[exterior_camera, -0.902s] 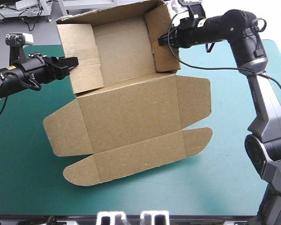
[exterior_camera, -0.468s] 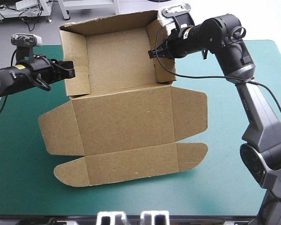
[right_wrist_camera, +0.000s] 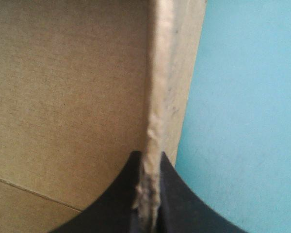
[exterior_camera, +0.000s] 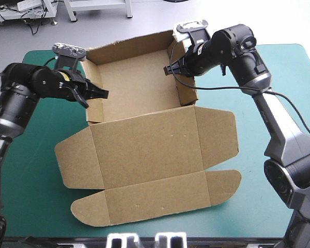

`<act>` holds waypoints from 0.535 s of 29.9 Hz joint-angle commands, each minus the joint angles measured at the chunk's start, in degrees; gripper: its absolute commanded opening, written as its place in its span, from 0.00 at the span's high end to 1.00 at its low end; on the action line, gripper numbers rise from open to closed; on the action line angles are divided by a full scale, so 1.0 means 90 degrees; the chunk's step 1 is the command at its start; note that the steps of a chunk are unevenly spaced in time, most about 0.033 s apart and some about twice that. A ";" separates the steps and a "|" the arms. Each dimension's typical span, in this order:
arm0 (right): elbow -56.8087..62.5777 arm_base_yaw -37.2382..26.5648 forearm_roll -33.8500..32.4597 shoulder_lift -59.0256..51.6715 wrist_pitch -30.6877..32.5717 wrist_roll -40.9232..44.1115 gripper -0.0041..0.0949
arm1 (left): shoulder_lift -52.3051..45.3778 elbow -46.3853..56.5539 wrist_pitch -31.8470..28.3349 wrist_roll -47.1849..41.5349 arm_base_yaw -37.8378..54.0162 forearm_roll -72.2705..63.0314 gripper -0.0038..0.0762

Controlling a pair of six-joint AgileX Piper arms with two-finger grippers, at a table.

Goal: Fold the box

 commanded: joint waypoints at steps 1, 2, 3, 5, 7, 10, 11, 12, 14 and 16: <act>0.0624 0.0139 0.0751 -0.0339 0.0079 -0.0064 0.97 | 0.0285 -0.0196 -0.0173 -0.0209 -0.0337 -0.0387 0.97; 0.0865 0.0078 0.0764 -0.0339 0.0079 -0.0064 0.97 | 0.0421 -0.0196 -0.0173 -0.0374 -0.0336 -0.0362 0.97; 0.1070 0.0037 0.0775 -0.0339 0.0079 -0.0064 0.97 | 0.0532 -0.0196 -0.0187 -0.0444 -0.0336 -0.0336 0.97; 0.1356 -0.0090 0.0795 -0.0292 0.0079 -0.0064 0.97 | 0.0783 -0.0196 -0.0200 -0.0702 -0.0336 -0.0289 0.97; 0.1520 -0.0209 0.0830 -0.0230 0.0067 -0.0001 0.97 | 0.1007 -0.0196 -0.0226 -0.0969 -0.0336 -0.0176 0.97; 0.1536 -0.0353 0.0927 -0.0091 0.0012 0.0028 0.97 | 0.1281 -0.0196 -0.0238 -0.1159 -0.0336 -0.0152 0.97; 0.1536 -0.0385 0.0988 -0.0038 -0.0070 0.0028 0.97 | 0.1380 -0.0196 -0.0238 -0.1214 -0.0336 -0.0152 0.97; 0.1536 -0.0415 0.1032 0.0024 -0.0138 0.0028 0.97 | 0.1466 -0.0196 -0.0238 -0.1211 -0.0336 -0.0152 0.97; 0.1536 -0.0425 0.1032 0.0179 -0.0228 0.0016 0.97 | 0.1690 -0.0196 -0.0080 -0.1211 -0.0336 -0.0142 0.97; 0.1536 -0.0425 0.1035 0.0380 -0.0196 -0.0013 0.97 | 0.1923 -0.0196 0.0048 -0.1211 -0.0336 -0.0126 0.97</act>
